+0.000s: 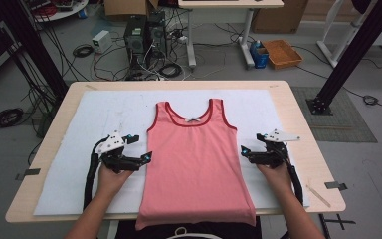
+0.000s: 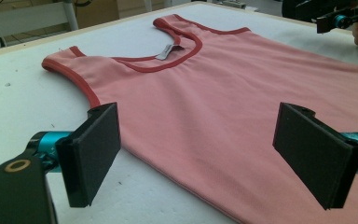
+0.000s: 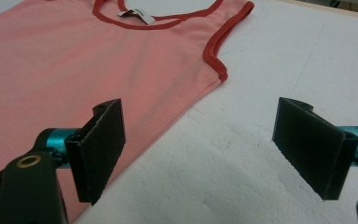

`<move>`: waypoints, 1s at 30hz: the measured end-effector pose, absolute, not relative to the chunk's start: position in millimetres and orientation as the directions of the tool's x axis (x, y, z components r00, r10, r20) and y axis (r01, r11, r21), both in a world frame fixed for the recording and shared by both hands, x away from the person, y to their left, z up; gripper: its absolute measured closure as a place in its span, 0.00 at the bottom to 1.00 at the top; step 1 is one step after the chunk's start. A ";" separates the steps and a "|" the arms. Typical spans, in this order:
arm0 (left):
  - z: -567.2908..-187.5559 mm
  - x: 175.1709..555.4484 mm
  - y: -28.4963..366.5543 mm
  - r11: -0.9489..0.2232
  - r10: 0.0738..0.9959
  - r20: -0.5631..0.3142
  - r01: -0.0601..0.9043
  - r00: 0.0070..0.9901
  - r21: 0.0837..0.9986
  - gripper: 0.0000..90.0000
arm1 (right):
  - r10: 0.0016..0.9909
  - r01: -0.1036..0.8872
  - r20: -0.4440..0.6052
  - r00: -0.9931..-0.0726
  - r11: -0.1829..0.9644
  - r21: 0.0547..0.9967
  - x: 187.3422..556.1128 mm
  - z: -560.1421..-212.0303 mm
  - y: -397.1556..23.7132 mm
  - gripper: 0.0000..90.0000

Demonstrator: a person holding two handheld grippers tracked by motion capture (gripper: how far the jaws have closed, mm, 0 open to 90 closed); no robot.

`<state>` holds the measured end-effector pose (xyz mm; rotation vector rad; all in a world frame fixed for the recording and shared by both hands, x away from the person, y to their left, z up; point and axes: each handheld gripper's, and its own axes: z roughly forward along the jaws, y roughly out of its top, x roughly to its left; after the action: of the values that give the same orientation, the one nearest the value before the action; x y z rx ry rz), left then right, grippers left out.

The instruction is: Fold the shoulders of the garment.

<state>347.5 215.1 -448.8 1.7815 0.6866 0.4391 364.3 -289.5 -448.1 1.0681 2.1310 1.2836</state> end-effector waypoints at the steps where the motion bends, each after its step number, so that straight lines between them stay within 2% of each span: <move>1: -448.8 347.5 215.1 -0.209 0.647 -0.043 0.232 0.761 0.950 0.17 | 0.792 0.393 0.026 -0.610 0.274 0.878 364.3 -448.1 -289.5 0.19; 8: -448.8 347.6 215.1 -0.206 0.647 -0.046 0.232 0.761 0.951 0.17 | 0.801 0.422 0.074 -0.595 0.233 0.876 367.4 -447.4 -293.7 0.19; 12: -448.9 347.6 215.2 -0.205 0.649 -0.047 0.234 0.760 0.950 0.17 | 0.796 0.438 0.078 -0.601 0.247 0.864 368.9 -442.7 -293.4 0.19; 20: -448.8 347.3 215.5 -0.204 0.651 -0.045 0.232 0.757 0.951 0.17 | 0.779 0.443 0.074 -0.623 0.273 0.854 378.6 -413.7 -281.1 0.19; 28: -448.7 346.8 215.2 -0.211 0.653 -0.037 0.228 0.756 0.951 0.17 | 0.762 0.475 0.076 -0.643 0.320 0.820 408.2 -388.4 -259.6 0.19; 30: -448.7 346.8 215.3 -0.209 0.653 -0.039 0.230 0.756 0.951 0.17 | 0.759 0.483 0.082 -0.646 0.323 0.814 425.3 -385.9 -251.6 0.19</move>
<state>346.8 215.3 -448.7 1.7790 0.6913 0.4489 425.3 -251.6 -385.9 1.1123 2.2789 1.2359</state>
